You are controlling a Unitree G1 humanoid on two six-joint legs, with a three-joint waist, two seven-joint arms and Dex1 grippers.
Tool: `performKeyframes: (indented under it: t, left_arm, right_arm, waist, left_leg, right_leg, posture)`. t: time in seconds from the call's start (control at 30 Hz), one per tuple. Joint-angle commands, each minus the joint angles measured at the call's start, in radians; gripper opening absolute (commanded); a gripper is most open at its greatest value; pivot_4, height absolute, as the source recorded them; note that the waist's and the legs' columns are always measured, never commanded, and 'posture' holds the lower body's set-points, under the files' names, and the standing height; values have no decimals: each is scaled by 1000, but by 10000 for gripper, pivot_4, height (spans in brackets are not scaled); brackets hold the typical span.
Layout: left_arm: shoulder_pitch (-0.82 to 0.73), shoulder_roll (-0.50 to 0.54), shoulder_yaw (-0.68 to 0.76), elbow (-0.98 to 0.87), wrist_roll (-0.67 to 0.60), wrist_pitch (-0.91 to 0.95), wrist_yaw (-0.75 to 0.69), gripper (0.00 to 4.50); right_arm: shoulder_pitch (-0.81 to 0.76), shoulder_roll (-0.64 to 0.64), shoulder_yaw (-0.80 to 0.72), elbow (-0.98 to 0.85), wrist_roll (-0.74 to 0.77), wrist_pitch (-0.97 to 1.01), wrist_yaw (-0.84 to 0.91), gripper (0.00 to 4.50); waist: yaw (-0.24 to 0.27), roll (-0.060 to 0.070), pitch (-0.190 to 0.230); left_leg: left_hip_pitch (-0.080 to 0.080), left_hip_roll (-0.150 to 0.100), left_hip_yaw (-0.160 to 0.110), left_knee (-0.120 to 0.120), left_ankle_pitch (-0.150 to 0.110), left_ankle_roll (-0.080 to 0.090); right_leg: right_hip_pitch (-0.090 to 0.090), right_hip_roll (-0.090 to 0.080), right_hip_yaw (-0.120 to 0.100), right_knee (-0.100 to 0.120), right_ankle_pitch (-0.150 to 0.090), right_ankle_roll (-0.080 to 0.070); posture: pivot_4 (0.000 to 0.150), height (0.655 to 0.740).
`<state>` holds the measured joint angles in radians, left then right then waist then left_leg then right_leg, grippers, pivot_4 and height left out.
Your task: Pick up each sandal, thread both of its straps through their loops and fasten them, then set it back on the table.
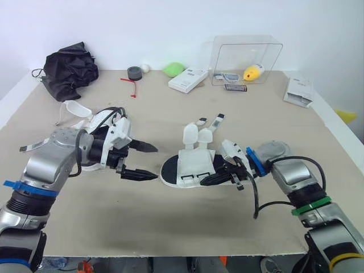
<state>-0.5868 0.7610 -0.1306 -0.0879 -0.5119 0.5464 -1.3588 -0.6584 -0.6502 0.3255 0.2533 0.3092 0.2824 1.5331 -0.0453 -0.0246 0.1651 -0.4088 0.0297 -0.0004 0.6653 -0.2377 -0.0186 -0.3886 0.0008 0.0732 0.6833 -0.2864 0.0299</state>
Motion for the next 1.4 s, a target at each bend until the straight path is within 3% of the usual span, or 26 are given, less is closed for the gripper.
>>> performKeyframes:
  t: [0.03, 0.1, 0.27, 0.33, 0.67, 0.8, 1.1, 1.27, 1.4]
  left_arm:
    - [-21, -42, 14, 6, -11, -7, 27, 39705]
    - [-26, -62, 8, 12, -6, -5, 33, 31845]
    - [-22, -75, -53, 78, 65, -56, 8, 6660]
    - [-39, -90, -84, 123, 108, -100, 4, 1198]
    - [-133, -157, -192, 348, 259, -205, -41, 1198]
    - [-110, -141, -219, 301, 299, -198, -45, 1198]
    - [16, -138, -196, 0, 244, 97, 108, 1198]
    - [58, -151, -183, 8, 245, 57, 147, 1198]
    - [34, -210, -118, 139, 253, -80, 202, 1198]
  right_arm:
    - [-3, 15, -1, -1, -14, -9, 11, 0]
    - [5, 20, -2, -15, -13, -3, 5, 0]
    - [29, 30, -16, -61, 2, 27, -22, 0]
    - [47, 28, -20, -105, 16, 48, -24, 0]
    - [109, 21, -34, -233, 41, 111, -38, 0]
    - [107, 24, -36, -218, 28, 106, -52, 0]
    - [74, 47, -36, -125, -2, 72, -77, 0]
    - [56, 70, -35, -106, 1, 73, -76, 0]
    - [52, 79, -30, -106, -1, 74, -70, 0]
  waist:
    - [0, 0, 0]
    - [-2, 0, 0]
    - [-2, 0, 0]
    - [-1, 0, 0]
    - [-1, 0, 0]
    - [0, 0, 0]
    - [-1, 0, 0]
    - [-1, 0, 0]
    - [0, 1, 0]
  left_leg:
    - [0, 0, 0, 1, 0, 0]
    - [0, 0, 0, 2, 0, 0]
    - [0, 1, 0, 1, 0, 0]
    - [0, 2, 0, 1, 0, 0]
    - [-1, 1, 0, 2, 0, 0]
    - [-2, 1, -1, 2, 0, 0]
    - [0, 2, -1, 3, 0, 0]
    - [2, 3, -1, 4, 3, 4]
    - [2, 5, -1, 4, 8, 6]
  right_leg:
    - [0, 0, 0, 0, 0, 0]
    - [0, 0, 0, 0, 1, 0]
    - [-1, 4, 0, 1, 2, -1]
    - [-1, 5, 0, 1, 2, -3]
    - [-1, 5, 1, 1, 2, -2]
    - [-2, 6, 0, 1, 2, -2]
    - [0, 6, 1, 1, 2, -2]
    - [2, 8, 1, 1, 4, -1]
    - [1, 10, 1, 1, 6, 2]
  posture:
    - [1500, 7400]
    - [1500, 7400]
    - [1500, 7400]
    - [1500, 7400]
    - [1500, 7400]
    - [1500, 7400]
    - [1500, 7400]
    - [1500, 7400]
    - [1500, 7400]
